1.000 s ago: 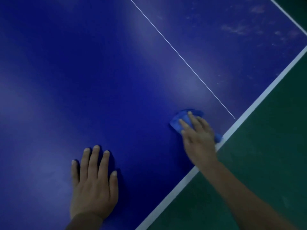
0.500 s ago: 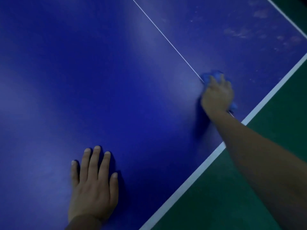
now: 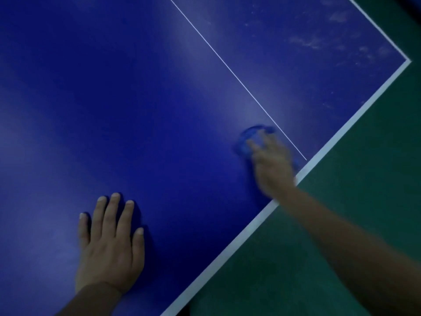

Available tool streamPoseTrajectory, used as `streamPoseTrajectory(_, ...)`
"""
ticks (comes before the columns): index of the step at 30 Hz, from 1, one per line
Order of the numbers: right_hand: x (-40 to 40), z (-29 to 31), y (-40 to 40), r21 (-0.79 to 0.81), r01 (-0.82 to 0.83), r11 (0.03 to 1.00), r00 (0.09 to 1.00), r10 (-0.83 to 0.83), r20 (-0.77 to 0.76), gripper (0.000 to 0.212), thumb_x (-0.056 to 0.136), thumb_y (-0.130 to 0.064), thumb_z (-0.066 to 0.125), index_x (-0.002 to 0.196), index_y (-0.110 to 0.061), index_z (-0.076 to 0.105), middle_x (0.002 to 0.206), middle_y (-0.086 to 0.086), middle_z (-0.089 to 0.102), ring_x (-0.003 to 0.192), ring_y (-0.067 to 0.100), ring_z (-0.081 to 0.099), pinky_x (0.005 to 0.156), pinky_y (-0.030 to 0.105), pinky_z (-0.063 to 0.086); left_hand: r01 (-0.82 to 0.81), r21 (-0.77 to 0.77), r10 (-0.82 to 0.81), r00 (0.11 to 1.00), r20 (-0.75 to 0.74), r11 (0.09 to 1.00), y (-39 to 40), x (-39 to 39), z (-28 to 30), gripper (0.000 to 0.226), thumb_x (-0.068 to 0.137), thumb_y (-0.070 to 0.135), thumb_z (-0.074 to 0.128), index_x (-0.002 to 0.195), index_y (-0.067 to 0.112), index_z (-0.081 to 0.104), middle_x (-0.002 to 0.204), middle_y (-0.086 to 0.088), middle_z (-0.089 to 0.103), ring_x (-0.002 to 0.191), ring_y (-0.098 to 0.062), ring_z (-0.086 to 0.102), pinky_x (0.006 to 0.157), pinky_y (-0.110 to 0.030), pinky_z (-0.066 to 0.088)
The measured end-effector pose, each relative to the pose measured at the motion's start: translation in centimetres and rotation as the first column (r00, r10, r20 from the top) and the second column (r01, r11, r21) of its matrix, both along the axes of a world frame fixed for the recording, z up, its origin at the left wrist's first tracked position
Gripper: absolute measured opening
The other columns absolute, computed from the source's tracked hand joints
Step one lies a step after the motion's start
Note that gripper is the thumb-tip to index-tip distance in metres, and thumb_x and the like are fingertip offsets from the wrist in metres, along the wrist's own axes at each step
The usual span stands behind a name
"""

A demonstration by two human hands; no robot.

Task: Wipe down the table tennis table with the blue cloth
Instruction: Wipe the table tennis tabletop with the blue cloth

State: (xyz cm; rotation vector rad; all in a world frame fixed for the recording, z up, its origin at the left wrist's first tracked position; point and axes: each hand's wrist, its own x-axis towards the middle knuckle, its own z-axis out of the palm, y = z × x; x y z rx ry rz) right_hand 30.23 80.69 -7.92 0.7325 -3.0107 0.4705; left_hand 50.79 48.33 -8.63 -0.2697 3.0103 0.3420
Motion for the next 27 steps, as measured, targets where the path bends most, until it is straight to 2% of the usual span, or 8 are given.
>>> streamPoseTrajectory(2, -2.4, 0.5, 5.3, 0.041, 0.303, 0.952, 0.953, -0.302, -0.022, 0.045, 0.099, -0.026, 0.039, 0.136, -0.013, 0.059, 0.151, 0.014, 0.047, 0.134, 0.039, 0.046, 0.108, 0.05, 0.038, -0.004, 0.001, 0.004, 1.0, -0.001, 1.0, 0.1, 0.0, 0.0, 0.063, 0.092, 0.04, 0.031, 0.142, 0.005, 0.049, 0.155, -0.016, 0.035, 0.148, -0.034, 0.022, 0.12, -0.054, 0.006)
streamPoseTrajectory(5, -2.1, 0.6, 5.6, 0.12, 0.755, 0.645, 0.655, -0.751, -0.081, 0.052, 0.096, -0.021, 0.031, 0.141, -0.013, 0.055, 0.157, 0.014, 0.037, 0.141, 0.04, 0.036, 0.111, 0.052, 0.031, -0.005, 0.006, 0.005, 1.0, -0.016, 1.0, 0.2, -0.1, 0.2, 0.063, 0.092, 0.039, 0.031, 0.141, 0.004, 0.05, 0.155, -0.017, 0.036, 0.147, -0.035, 0.023, 0.12, -0.055, 0.007)
streamPoseTrajectory(10, 7.7, -0.9, -4.6, 0.207, 0.295, 0.933, 0.955, -0.282, -0.09, 0.058, 0.084, -0.007, 0.042, 0.14, -0.017, 0.053, 0.155, 0.014, 0.041, 0.138, 0.041, 0.04, 0.107, 0.049, 0.036, -0.014, 0.014, 0.015, 0.999, -0.036, 1.0, 0.5, 0.0, 0.4, 0.063, 0.093, 0.039, 0.03, 0.14, 0.002, 0.05, 0.153, -0.018, 0.037, 0.146, -0.037, 0.024, 0.119, -0.057, 0.009)
streamPoseTrajectory(14, 11.7, -0.5, -3.5, 0.212, -0.098, 0.972, 0.994, 0.105, -0.02, 0.051, 0.088, -0.011, 0.044, 0.135, -0.025, 0.059, 0.151, 0.005, 0.048, 0.139, 0.036, 0.043, 0.11, 0.047, 0.035, -0.017, 0.004, 0.017, 0.999, -0.029, 1.0, 0.5, -0.1, 0.6, 0.063, 0.094, 0.039, 0.029, 0.14, 0.002, 0.049, 0.154, -0.018, 0.035, 0.147, -0.036, 0.023, 0.12, -0.057, 0.008)
streamPoseTrajectory(18, 2.9, 1.0, 4.2, 0.319, 0.267, 0.909, 0.964, -0.247, -0.104, 0.052, 0.09, -0.008, 0.036, 0.136, -0.008, 0.059, 0.146, 0.023, 0.049, 0.129, 0.046, 0.05, 0.104, 0.051, 0.043, -0.012, -0.003, 0.012, 0.999, -0.039, 1.0, 0.5, -0.2, 0.5, 0.063, 0.093, 0.038, 0.03, 0.14, 0.001, 0.049, 0.153, -0.02, 0.036, 0.146, -0.038, 0.024, 0.12, -0.056, 0.006)
streamPoseTrajectory(22, -0.9, 1.2, 4.3, 0.235, 0.621, 0.748, 0.781, -0.617, -0.101, 0.056, 0.102, -0.016, 0.035, 0.157, -0.018, 0.028, 0.162, 0.011, 0.029, 0.147, 0.036, 0.026, 0.114, 0.049, 0.028, -0.031, -0.015, 0.03, 0.998, -0.051, 0.999, 0.7, -0.3, 0.6, 0.063, 0.093, 0.038, 0.03, 0.14, 0.001, 0.049, 0.152, -0.021, 0.038, 0.145, -0.039, 0.026, 0.119, -0.056, 0.008)
streamPoseTrajectory(24, -0.2, 1.1, 1.1, 0.294, 0.527, 0.797, 0.844, -0.532, -0.069, 0.064, 0.096, -0.013, 0.038, 0.158, -0.014, 0.022, 0.163, 0.013, 0.024, 0.149, 0.035, 0.023, 0.117, 0.049, 0.026, -0.043, -0.034, 0.041, 0.998, -0.057, 0.998, 0.8, -0.3, 0.6, 0.063, 0.093, 0.038, 0.031, 0.14, 0.001, 0.05, 0.152, -0.021, 0.039, 0.144, -0.039, 0.028, 0.118, -0.056, 0.01)
streamPoseTrajectory(27, 4.6, 0.7, -2.8, 0.316, 0.114, 0.942, 0.993, -0.11, -0.031, 0.063, 0.087, -0.015, 0.056, 0.148, -0.018, 0.042, 0.157, 0.012, 0.037, 0.141, 0.036, 0.036, 0.109, 0.048, 0.039, -0.047, -0.082, 0.043, 0.998, -0.048, 0.996, 1.0, -0.2, 0.4, 0.064, 0.093, 0.04, 0.03, 0.14, 0.002, 0.049, 0.152, -0.02, 0.038, 0.143, -0.04, 0.03, 0.116, -0.058, 0.013)
